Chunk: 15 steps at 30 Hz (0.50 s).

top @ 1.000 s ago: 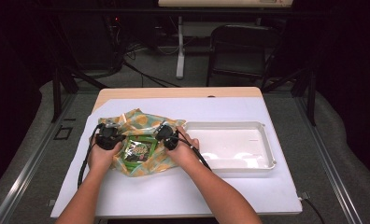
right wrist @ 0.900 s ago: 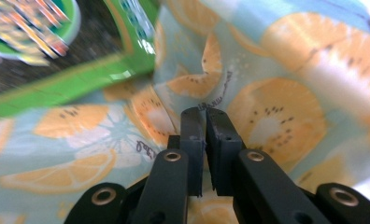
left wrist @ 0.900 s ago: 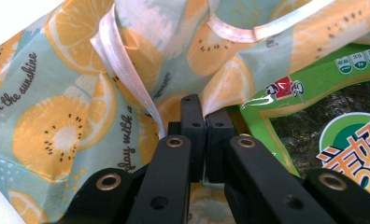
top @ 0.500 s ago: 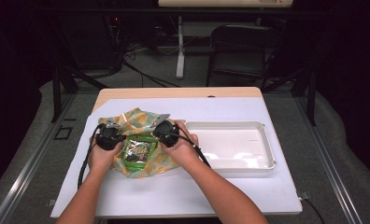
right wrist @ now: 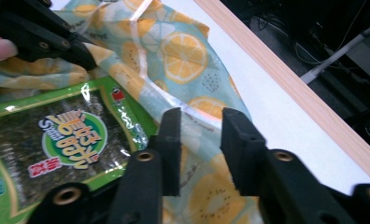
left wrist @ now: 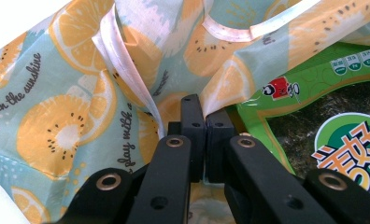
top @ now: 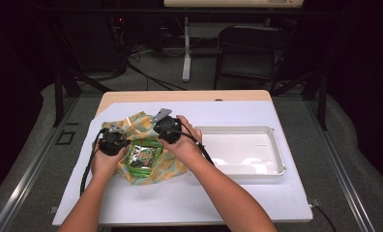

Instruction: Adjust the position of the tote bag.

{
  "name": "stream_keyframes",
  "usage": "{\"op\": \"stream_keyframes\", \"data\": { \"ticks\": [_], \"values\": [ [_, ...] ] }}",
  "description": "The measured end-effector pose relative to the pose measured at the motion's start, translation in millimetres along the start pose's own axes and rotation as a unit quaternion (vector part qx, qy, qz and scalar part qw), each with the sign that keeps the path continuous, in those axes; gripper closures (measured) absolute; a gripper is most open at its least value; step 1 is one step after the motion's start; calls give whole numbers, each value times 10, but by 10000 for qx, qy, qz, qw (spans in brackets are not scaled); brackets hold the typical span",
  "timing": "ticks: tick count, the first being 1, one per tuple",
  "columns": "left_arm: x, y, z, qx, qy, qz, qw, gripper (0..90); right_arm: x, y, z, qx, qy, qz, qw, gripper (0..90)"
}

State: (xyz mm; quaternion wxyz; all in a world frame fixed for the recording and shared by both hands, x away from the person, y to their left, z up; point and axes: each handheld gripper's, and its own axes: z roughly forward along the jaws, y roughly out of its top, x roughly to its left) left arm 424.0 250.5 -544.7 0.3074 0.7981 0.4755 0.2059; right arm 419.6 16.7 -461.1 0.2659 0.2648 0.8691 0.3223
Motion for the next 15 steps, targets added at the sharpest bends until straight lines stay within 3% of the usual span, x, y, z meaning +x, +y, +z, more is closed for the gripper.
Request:
{"op": "stream_keyframes", "data": {
  "ticks": [6,15],
  "values": [
    [16,4,-21,2,-58,6,10000,893,-75,-37,221,187,403,228,9988,521],
    [23,-1,-29,-86,-24,-41,10000,893,51,-137,454,497,476,32,9976,508]
  ]
}}
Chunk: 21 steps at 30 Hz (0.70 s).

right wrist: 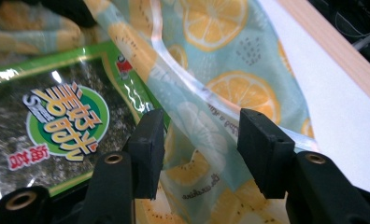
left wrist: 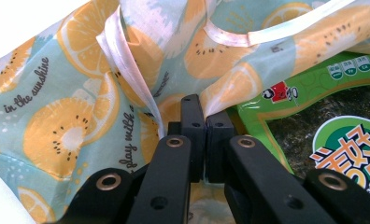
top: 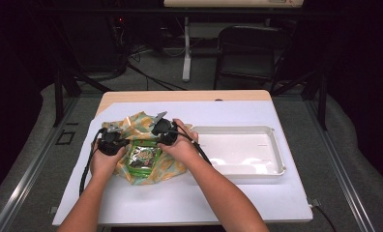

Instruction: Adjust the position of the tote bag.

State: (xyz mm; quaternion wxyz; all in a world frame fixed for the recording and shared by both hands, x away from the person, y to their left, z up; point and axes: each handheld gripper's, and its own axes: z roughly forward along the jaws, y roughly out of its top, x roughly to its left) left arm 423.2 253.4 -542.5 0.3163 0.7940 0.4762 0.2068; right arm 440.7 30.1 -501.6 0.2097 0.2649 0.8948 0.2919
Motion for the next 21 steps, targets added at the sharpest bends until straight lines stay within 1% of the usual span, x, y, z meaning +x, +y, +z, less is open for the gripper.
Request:
{"op": "stream_keyframes", "data": {
  "ticks": [2,3,6,8,11,15,17,21],
  "values": [
    [2,0,-4,-15,16,-3,10000,893,9,-12,30,78,3,-19,10000,508],
    [7,5,-14,30,-19,15,10000,893,14,-21,48,86,-5,-16,10000,509],
    [1,8,-21,6,-13,29,10000,893,18,-45,87,127,-23,-5,9999,515],
    [-6,10,-24,-3,-8,42,10000,893,13,-67,124,203,-29,39,9998,517],
    [-20,10,-19,-37,-15,66,10000,892,3,-106,178,199,-8,187,9996,512],
    [-26,12,-21,-29,-17,72,10000,892,6,-121,238,239,34,288,9993,514],
    [-24,9,-18,-39,-18,56,10000,892,11,-122,263,241,36,307,9992,530],
    [-25,5,-16,-45,-14,34,10000,892,-2,-129,274,249,165,382,9988,603]
  ]
}}
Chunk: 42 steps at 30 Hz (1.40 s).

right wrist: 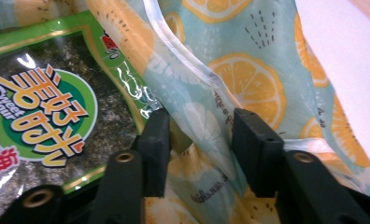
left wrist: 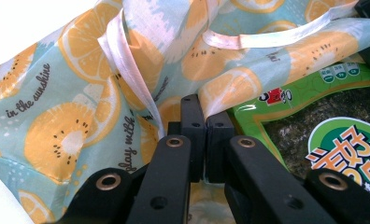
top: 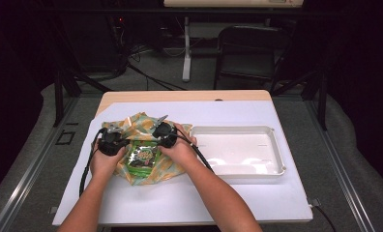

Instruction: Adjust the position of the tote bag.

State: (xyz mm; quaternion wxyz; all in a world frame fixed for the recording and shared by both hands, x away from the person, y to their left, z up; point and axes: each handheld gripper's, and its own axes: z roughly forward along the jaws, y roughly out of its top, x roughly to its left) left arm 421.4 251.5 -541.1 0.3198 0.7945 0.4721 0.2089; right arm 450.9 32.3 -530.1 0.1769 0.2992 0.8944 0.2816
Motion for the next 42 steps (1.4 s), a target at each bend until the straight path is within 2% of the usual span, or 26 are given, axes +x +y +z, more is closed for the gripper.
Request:
{"op": "stream_keyframes", "data": {
  "ticks": [7,13,17,19,22,25,27,30,35,39,42],
  "values": [
    [-2,1,-3,-6,-9,-2,10000,892,-19,-3,2,30,253,140,9996,756],
    [7,1,-11,16,-14,24,10000,892,9,2,-1,19,276,85,9996,864],
    [20,3,-25,-25,-37,20,10000,890,10,11,-22,-19,258,66,9996,894],
    [19,4,-28,-41,-43,20,10000,889,7,17,-36,-35,223,35,9997,897],
    [12,10,-34,-70,-49,52,9999,886,10,28,-71,-157,35,-28,9999,900],
    [-11,18,-34,-125,-15,89,9999,881,32,55,-117,-217,-278,-210,9992,900],
    [-23,22,-38,-126,12,123,9998,872,50,76,-133,-223,-526,-344,9978,899],
    [-35,24,-37,-117,51,196,9997,850,58,96,-121,-150,-777,-510,9956,896],
    [-105,43,-16,-104,29,302,9995,859,3,88,-11,132,-861,-623,9943,892],
    [-139,46,3,-18,54,415,9991,851,-74,54,96,277,-807,-408,9955,890],
    [-132,45,-8,-58,40,352,9994,818,-104,37,146,285,-690,-226,9970,887]
  ]
}}
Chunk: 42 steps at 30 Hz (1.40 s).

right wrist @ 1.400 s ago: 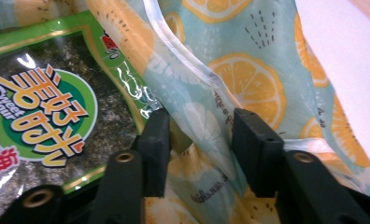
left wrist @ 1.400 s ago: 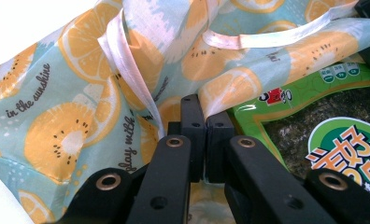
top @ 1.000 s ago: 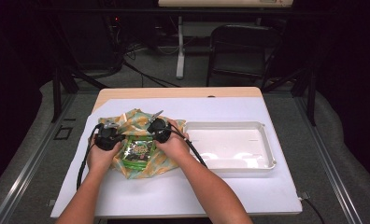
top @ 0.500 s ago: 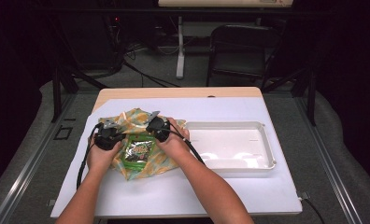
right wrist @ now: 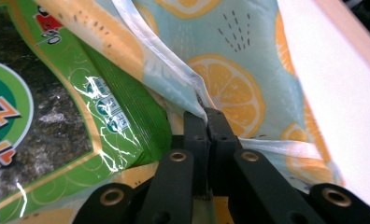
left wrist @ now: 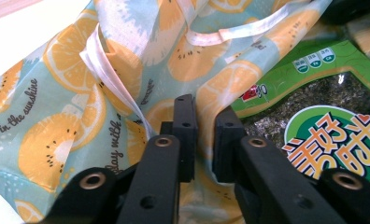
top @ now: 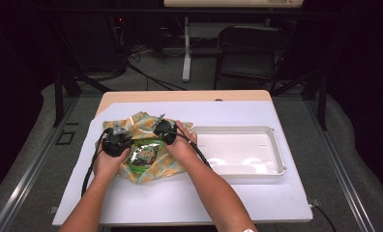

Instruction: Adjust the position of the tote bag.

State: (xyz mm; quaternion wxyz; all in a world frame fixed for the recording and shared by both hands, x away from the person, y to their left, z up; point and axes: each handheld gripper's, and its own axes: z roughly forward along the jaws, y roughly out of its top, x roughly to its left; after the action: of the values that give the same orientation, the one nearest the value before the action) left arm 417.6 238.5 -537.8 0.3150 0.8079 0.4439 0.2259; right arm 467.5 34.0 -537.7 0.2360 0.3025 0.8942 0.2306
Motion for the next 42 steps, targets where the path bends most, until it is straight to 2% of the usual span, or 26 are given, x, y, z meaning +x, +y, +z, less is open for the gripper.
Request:
{"op": "stream_keyframes", "data": {
  "ticks": [4,6,9,12,14,15,17,19,21,23,24,27,29,32,36,37,39,42],
  "values": [
    [19,22,-92,-87,-101,-142,9998,731,-20,-12,32,65,161,149,9997,880],
    [38,33,-163,-171,-135,-244,9995,684,-19,-17,36,9,183,214,9996,877],
    [61,34,-257,-149,-311,-441,9984,639,-26,-18,27,16,218,235,9995,871],
    [34,37,-327,-106,-467,-491,9976,608,-32,-22,25,13,247,270,9993,869],
    [-17,49,-365,-87,-505,-369,9980,586,-27,-22,28,2,260,299,9992,868],
    [-45,49,-366,-140,-460,-354,9982,568,-31,-21,27,31,273,264,9993,869],
    [-76,50,-380,55,-484,-285,9984,540,-28,-21,24,73,285,262,9992,868],
    [-134,37,-364,202,-326,-159,9991,522,-20,-23,33,20,266,279,9993,868],
    [-183,28,-339,366,-99,58,9993,517,-11,-30,45,-57,282,346,9990,868],
    [-217,11,-306,457,89,203,9987,534,-11,-31,43,-50,283,344,9990,867],
    [-223,-5,-286,476,151,265,9984,566,-26,-24,26,65,273,233,9993,867],
    [-217,-43,-228,674,508,518,9951,727,-24,-25,23,63,285,220,9993,868],
    [-180,-56,-202,725,585,557,9941,814,-20,-29,26,20,295,222,9993,868],
    [-116,-47,-195,711,596,518,9943,890,-10,-34,17,-15,284,219,9994,868],
    [-56,24,-189,625,628,486,9949,900,8,-50,-1,-86,292,233,9993,867],
    [-42,41,-180,554,608,423,9957,900,11,-53,-2,-101,283,242,9993,867],
    [1,84,-150,566,573,363,9961,900,1,-57,-18,-93,281,239,9993,868],
    [70,143,-124,433,455,135,9979,900,1,-65,-30,-159,309,304,9989,867]
  ]
}}
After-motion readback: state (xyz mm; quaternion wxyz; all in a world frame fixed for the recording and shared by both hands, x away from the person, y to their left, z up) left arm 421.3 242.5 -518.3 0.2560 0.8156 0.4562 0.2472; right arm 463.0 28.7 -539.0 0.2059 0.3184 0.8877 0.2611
